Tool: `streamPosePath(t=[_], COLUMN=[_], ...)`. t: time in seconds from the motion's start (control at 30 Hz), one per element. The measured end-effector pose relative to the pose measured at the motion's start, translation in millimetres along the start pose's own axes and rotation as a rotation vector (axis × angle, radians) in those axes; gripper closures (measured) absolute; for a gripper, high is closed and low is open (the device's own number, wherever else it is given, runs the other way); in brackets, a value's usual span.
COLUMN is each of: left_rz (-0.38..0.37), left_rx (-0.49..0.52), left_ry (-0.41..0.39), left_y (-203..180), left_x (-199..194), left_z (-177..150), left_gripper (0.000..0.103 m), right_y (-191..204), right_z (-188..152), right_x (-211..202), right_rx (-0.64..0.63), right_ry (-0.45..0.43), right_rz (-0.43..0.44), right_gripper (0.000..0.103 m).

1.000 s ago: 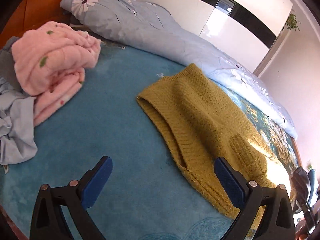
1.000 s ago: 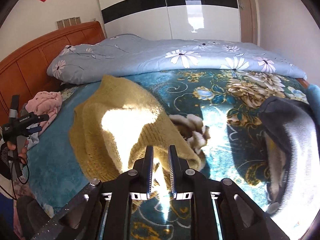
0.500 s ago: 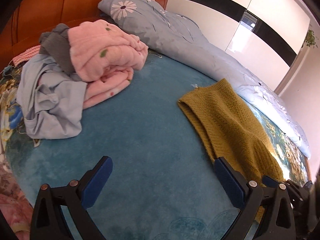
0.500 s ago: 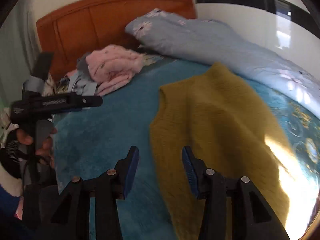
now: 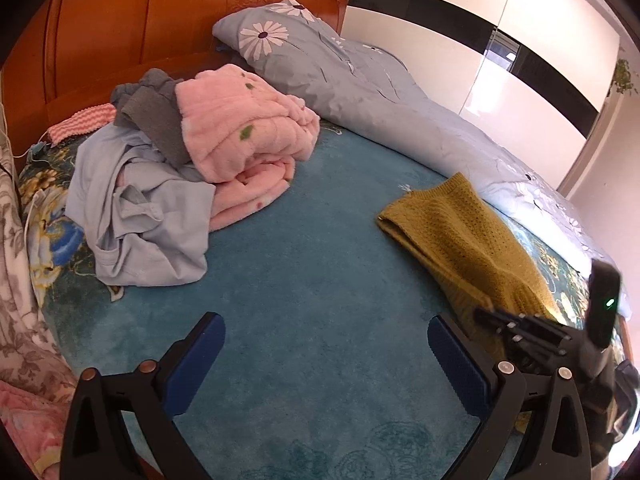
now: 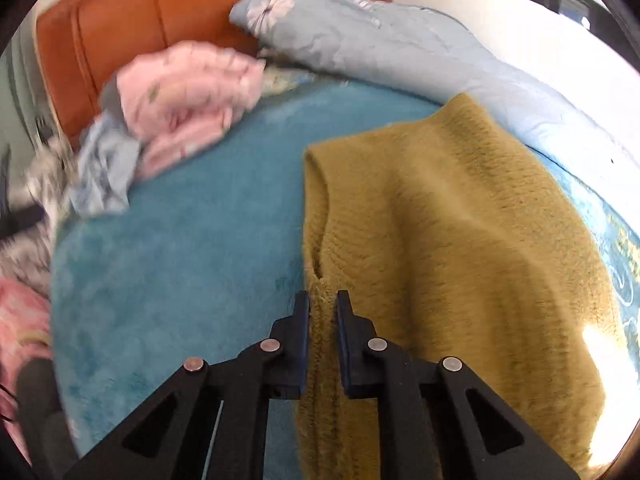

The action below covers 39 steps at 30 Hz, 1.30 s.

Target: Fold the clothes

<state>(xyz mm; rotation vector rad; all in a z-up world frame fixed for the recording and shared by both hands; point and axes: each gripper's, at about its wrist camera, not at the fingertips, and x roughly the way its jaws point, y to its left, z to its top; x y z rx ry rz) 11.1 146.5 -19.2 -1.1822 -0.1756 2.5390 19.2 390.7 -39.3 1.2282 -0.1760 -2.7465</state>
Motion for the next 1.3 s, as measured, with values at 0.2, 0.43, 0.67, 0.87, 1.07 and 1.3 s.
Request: streamPosePath(t=[0.2, 0.43, 0.67, 0.87, 1.07, 1.3], left_rz=[-0.048, -0.100, -0.194, -0.357, -0.444, -0.495], left_rx=[0.040, 0.145, 0.248, 0.247, 0.225, 0.211], left_ry=[0.057, 0.098, 0.177, 0.328, 0.429, 0.479], left_y=[-33.1, -87.3, -155.8, -227.6, -277.8, -302.5], left_x=[29.8, 66.0, 109.7, 154.5, 174.9, 169.5], left_z=[1.6, 9.1, 17.2, 5.6, -23.8, -56.5], left_gripper=[0.000, 0.000, 0.000, 0.000, 0.001, 0.020], right_y=[-107.6, -242.4, -356.4, -368.3, -332.4, -246.0], right_z=[33.3, 36.8, -16.5, -42.1, -28.3, -60.0], right_x=[-121.9, -232.3, -244.8, -214.7, -231.7, -264.5], right_rx=[0.205, 0.371, 0.646, 0.679, 0.545, 0.377], right_ry=[-0.240, -0.354, -0.300, -0.221, -0.228, -0.323], right_rz=[-0.047, -0.453, -0.701, -0.697, -0.778, -0.697], right_gripper=[0.091, 0.091, 0.091, 0.088, 0.046, 0.038])
